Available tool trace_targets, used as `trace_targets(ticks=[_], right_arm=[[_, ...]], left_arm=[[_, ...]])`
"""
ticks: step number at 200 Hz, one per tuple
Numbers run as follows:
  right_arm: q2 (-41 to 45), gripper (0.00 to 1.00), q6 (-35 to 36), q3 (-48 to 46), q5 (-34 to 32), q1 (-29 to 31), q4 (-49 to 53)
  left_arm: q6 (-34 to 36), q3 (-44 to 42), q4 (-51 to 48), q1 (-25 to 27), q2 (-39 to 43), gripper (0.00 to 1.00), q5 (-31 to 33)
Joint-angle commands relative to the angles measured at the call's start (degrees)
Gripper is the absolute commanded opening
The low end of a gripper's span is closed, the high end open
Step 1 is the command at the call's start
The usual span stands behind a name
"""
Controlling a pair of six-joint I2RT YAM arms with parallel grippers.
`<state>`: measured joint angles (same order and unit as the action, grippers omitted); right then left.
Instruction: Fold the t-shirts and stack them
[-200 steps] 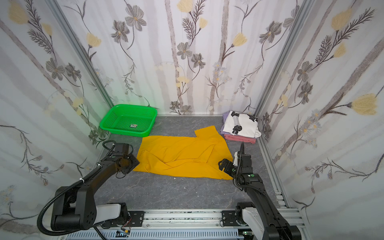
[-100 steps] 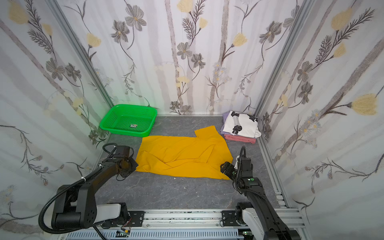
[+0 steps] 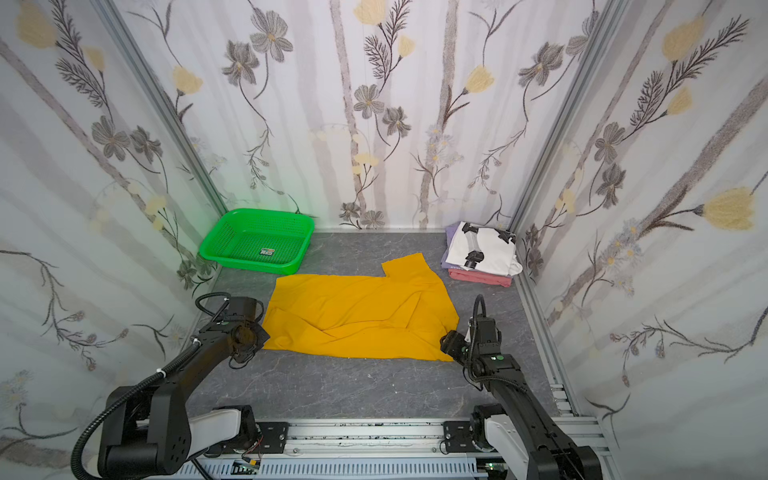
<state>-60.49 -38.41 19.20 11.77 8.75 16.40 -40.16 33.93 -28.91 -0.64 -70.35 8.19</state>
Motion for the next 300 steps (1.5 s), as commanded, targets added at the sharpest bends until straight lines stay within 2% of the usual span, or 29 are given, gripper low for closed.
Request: trace_targets(ticks=[1,34,65,88,155,182,187,195,201,205,210,215,219,227,234,250,262,270,285,300], right_arm=[[-1.16,0.52,-1.94,-0.79,0.05,2.29,-3.29],[-0.57,0.00,-4.36,-2.75,-2.22,3.11,-3.08],[4.83,0.00,-9.54,-3.50,-13.17,2.30,-1.18],[7.31,0.00,-10.22,-3.75,-16.72,0.61,-1.70],[5.35,0.00,-5.98,-2.63,-13.94,-1.35,-3.44],[7.42,0.00,-2.69,-0.71,-9.34,-1.37,-5.64],[7.69,0.05,-2.57,-0.50,-8.88,-1.33,-5.45],[8.39,0.21,-2.47,-0.32,-8.42,-1.28,-5.33],[9.06,0.40,-2.38,-0.45,-7.91,-1.20,-5.56],[9.56,0.51,-2.30,-0.38,-7.49,-1.20,-5.71],[10.17,0.63,-2.07,-0.16,-7.23,-1.13,-5.69],[10.82,0.72,-1.72,0.14,-7.07,-1.11,-5.60],[11.16,0.77,-1.31,0.61,-7.03,-1.11,-5.32],[11.53,0.82,-0.30,1.96,-6.95,-1.11,-4.49],[11.49,0.86,0.57,2.98,-6.36,-1.06,-4.04],[10.02,0.92,1.97,5.39,-3.27,-0.86,-3.87],[7.57,0.99,2.16,6.49,0.52,0.63,-5.19],[5.56,1.00,1.50,6.89,1.52,2.60,-6.25],[0.94,1.00,-0.56,7.04,1.68,8.11,-9.51],[-4.45,1.00,-3.56,6.37,2.00,12.04,-13.39]], left_arm=[[-0.79,0.22,-0.21,-0.19,-0.86,0.00,1.40],[-1.41,0.24,-0.28,-0.48,-0.85,0.00,2.09],[-3.07,-0.01,-2.25,-1.17,0.77,0.00,5.39],[-3.25,0.12,-2.60,-1.39,1.17,0.00,5.70],[-3.87,-1.06,-3.79,-1.46,3.57,0.00,4.99],[-6.13,-1.03,-6.60,-1.33,7.49,0.00,3.22],[-6.84,-1.01,-7.26,-1.37,8.31,0.00,3.22],[-7.74,-0.80,-8.31,-1.38,9.38,0.00,3.34],[-8.14,-0.27,-9.30,-1.38,10.06,0.03,3.71],[-8.32,0.49,-10.35,-1.38,10.48,0.14,4.36],[-8.54,1.58,-11.66,-1.38,10.91,0.38,5.23],[-8.89,2.88,-13.31,-1.33,11.31,0.58,6.40],[-9.19,4.05,-14.63,-1.37,11.57,0.70,7.70],[-9.75,6.23,-16.87,-1.35,12.02,0.89,10.06],[-9.81,7.83,-17.86,-1.33,12.31,0.98,11.43],[-9.05,11.06,-18.36,-1.33,12.10,1.00,12.00],[-7.16,11.62,-14.97,-1.38,11.68,1.00,8.90],[-4.92,10.71,-9.54,-1.38,11.18,1.00,3.60],[-2.05,7.14,4.65,-0.96,9.99,1.00,-11.42],[-3.67,6.45,9.69,0.54,6.28,1.00,-17.47]])
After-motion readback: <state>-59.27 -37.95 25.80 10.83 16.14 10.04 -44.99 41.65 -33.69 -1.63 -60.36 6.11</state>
